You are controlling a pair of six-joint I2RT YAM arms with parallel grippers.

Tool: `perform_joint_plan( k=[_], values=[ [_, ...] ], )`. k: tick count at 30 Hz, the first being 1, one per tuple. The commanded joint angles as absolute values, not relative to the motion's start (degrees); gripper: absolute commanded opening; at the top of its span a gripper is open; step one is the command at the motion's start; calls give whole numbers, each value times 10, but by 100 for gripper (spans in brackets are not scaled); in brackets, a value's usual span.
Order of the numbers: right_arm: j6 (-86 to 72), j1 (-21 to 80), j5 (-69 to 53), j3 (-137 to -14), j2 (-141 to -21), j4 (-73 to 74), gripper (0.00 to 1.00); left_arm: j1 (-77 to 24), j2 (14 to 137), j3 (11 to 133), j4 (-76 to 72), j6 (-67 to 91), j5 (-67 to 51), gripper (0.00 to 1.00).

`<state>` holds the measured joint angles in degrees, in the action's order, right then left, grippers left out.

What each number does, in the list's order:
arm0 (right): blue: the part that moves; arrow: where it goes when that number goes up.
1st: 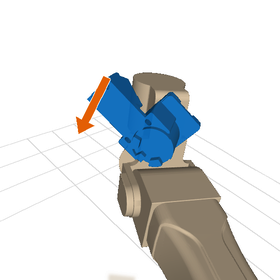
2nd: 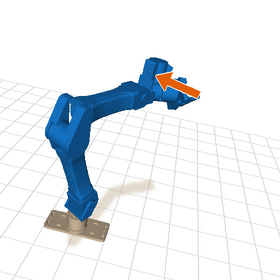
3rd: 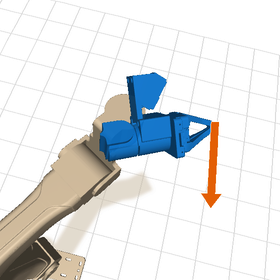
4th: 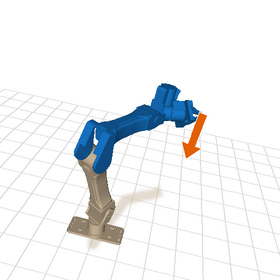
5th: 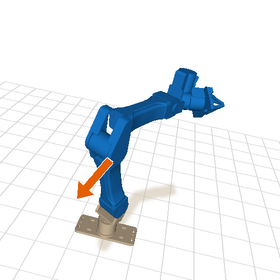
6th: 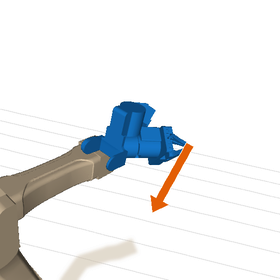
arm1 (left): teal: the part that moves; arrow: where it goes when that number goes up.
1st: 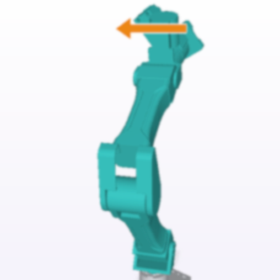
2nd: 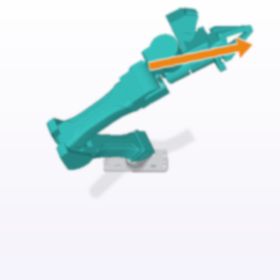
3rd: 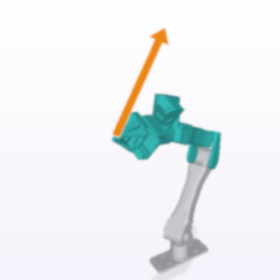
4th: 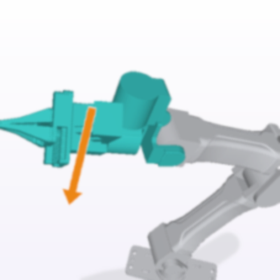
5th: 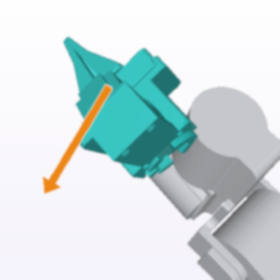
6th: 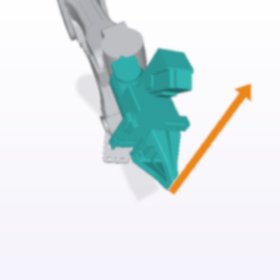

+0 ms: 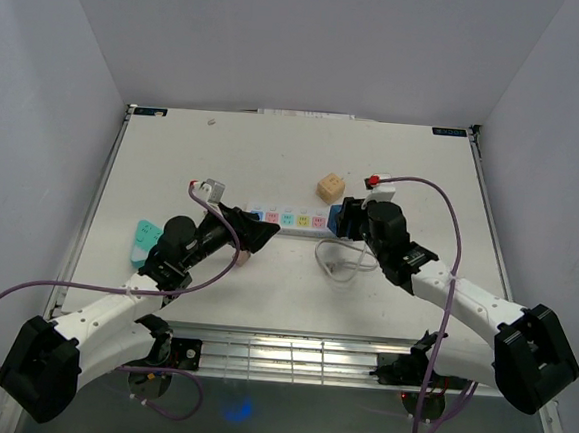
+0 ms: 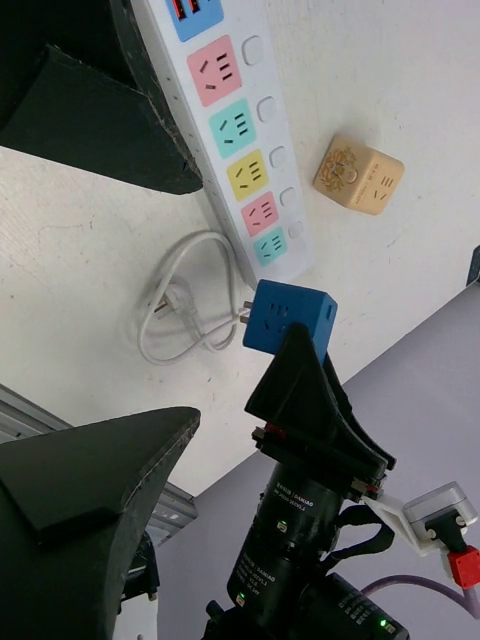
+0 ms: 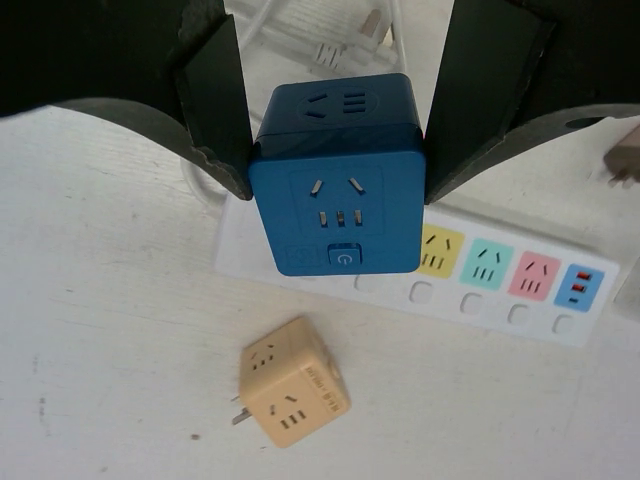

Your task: Insert the plug

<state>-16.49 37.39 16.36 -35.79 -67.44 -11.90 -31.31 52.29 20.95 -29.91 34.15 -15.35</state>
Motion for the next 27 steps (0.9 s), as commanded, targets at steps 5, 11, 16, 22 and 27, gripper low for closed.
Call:
perform_joint_plan(
  k=[5,11,16,22,27],
  values=[
    [-180,395,366,-408,-713,-171,8,-311,503,204,-291,356,-133,98],
    [-138,431,420,-371,-718,-268,8,-311,511,205,-294,358,-140,98],
    [-125,430,375,-379,-747,-291,8,-311,517,207,-295,358,-144,98],
    [-109,432,338,-360,-785,-365,8,-311,514,205,-298,357,-147,98],
    [-85,453,377,-357,-809,-396,8,-311,510,204,-299,357,-149,98]
  ],
)
